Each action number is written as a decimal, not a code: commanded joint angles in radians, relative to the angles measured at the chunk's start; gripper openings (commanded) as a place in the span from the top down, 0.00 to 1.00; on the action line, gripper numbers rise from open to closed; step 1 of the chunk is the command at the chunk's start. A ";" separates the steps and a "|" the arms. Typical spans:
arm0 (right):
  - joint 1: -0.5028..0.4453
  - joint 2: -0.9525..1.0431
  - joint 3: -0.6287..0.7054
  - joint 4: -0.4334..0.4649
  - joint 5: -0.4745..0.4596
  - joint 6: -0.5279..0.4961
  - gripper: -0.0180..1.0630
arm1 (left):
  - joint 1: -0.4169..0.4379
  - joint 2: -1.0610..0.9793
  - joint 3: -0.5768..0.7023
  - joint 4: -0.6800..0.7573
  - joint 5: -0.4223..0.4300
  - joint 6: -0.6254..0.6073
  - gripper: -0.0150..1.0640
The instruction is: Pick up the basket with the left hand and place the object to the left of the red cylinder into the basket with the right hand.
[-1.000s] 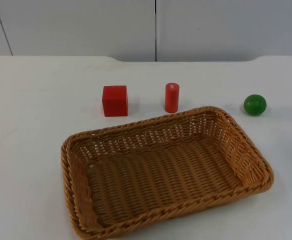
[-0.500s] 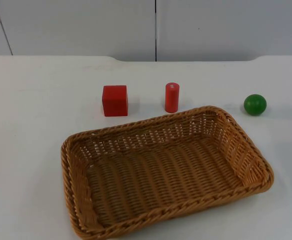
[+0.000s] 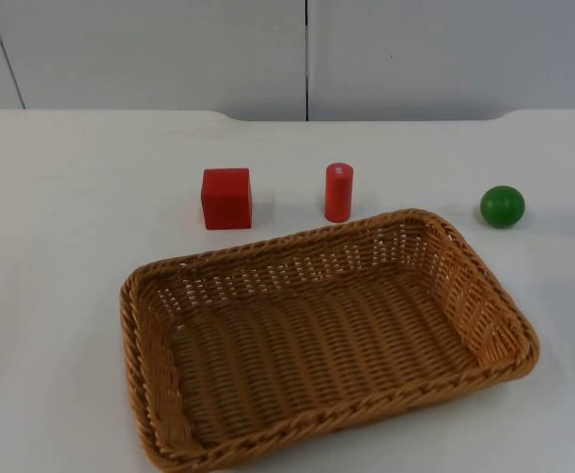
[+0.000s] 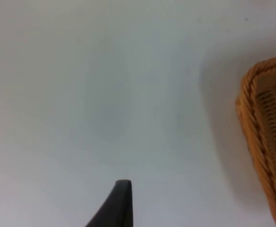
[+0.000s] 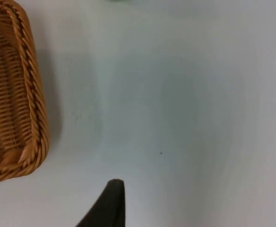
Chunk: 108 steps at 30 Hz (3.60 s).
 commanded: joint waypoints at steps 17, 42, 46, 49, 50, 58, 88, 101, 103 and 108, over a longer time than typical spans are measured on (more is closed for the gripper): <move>-0.007 -0.003 -0.004 0.005 -0.020 0.000 0.01 | -0.295 0.505 -0.004 -0.161 -0.338 -0.027 0.01; -0.007 -0.003 -0.004 0.003 -0.037 0.000 0.01 | -0.397 0.762 -0.004 -0.327 -0.488 -0.047 0.85; -0.007 -0.003 -0.004 0.001 -0.039 0.000 0.01 | -0.397 0.758 -0.004 -0.338 -0.478 -0.047 0.99; -0.007 -0.003 -0.004 0.001 -0.037 -0.003 0.01 | -0.390 0.727 -0.004 -0.330 -0.405 0.023 0.99; -0.007 -0.003 -0.004 0.001 -0.037 -0.003 0.01 | -0.390 0.727 -0.004 -0.330 -0.405 0.023 0.99; -0.007 -0.003 -0.004 0.001 -0.031 -0.003 0.01 | -0.272 0.573 -0.002 -0.271 -0.195 0.166 0.99; -0.007 -0.001 0.025 0.145 -0.068 -0.081 0.01 | 0.145 0.494 0.057 -0.312 0.063 0.520 0.99; 0.142 0.341 -0.308 0.285 0.009 -0.206 0.01 | 0.145 0.494 0.057 -0.314 0.039 0.520 0.99; 0.223 0.459 -0.415 0.255 0.017 -0.206 0.01 | 0.145 0.494 0.057 -0.314 0.033 0.520 0.99; 0.376 0.760 -0.724 0.173 0.065 -0.195 0.01 | 0.145 0.494 0.057 -0.314 0.026 0.520 0.99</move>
